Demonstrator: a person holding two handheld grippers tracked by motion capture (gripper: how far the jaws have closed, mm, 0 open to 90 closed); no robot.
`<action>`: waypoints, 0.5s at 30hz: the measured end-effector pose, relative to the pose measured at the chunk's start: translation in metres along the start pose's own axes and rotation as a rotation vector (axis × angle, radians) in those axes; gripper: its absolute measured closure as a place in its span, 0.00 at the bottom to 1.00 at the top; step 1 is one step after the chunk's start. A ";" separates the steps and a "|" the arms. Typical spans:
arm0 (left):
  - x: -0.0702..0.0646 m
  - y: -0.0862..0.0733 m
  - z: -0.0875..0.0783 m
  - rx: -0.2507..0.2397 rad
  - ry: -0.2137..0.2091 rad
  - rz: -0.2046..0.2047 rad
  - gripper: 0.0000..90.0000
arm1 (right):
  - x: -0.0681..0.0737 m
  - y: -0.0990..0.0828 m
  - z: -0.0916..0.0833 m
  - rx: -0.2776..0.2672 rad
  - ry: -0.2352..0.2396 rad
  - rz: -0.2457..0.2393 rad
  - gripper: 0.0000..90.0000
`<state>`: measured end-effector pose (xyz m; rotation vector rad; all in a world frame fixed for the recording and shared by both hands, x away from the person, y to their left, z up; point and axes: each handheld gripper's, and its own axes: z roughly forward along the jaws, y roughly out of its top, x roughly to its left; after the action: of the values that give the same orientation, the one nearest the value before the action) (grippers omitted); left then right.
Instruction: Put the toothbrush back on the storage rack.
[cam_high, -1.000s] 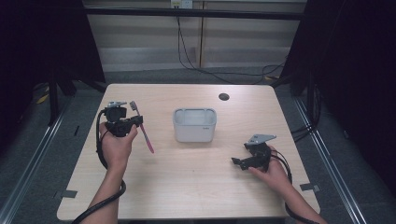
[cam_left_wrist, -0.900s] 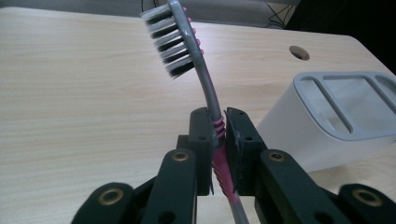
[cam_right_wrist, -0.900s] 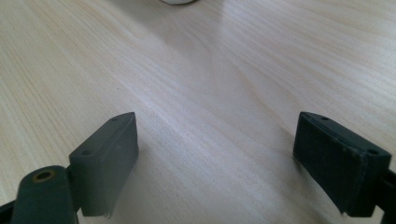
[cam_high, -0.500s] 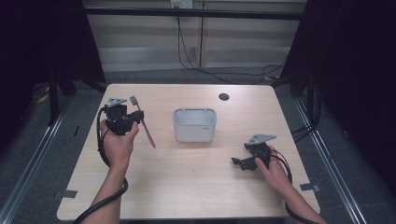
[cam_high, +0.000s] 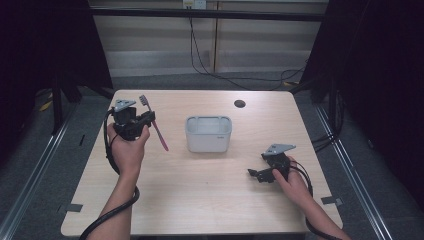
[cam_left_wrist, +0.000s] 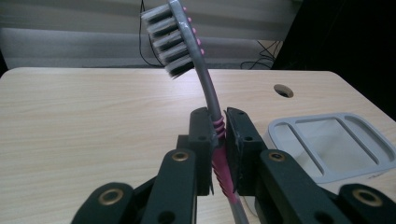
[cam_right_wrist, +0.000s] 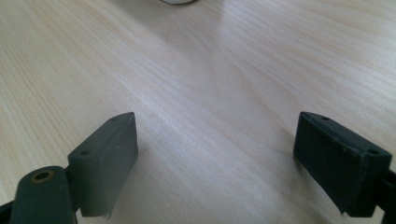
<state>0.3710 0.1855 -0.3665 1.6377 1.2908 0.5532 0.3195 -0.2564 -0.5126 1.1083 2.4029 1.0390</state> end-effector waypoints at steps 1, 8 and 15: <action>0.000 0.001 0.000 -0.003 0.000 0.001 0.91 | 0.000 0.000 0.000 0.000 0.000 0.000 0.15; -0.003 0.006 0.001 -0.033 -0.004 0.010 0.90 | 0.000 0.000 0.000 0.000 0.000 0.000 0.15; -0.008 0.011 0.002 -0.050 -0.009 0.019 0.90 | 0.000 0.000 0.000 0.000 -0.001 0.000 0.15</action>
<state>0.3755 0.1778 -0.3558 1.6110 1.2460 0.5851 0.3194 -0.2563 -0.5126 1.1086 2.4024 1.0384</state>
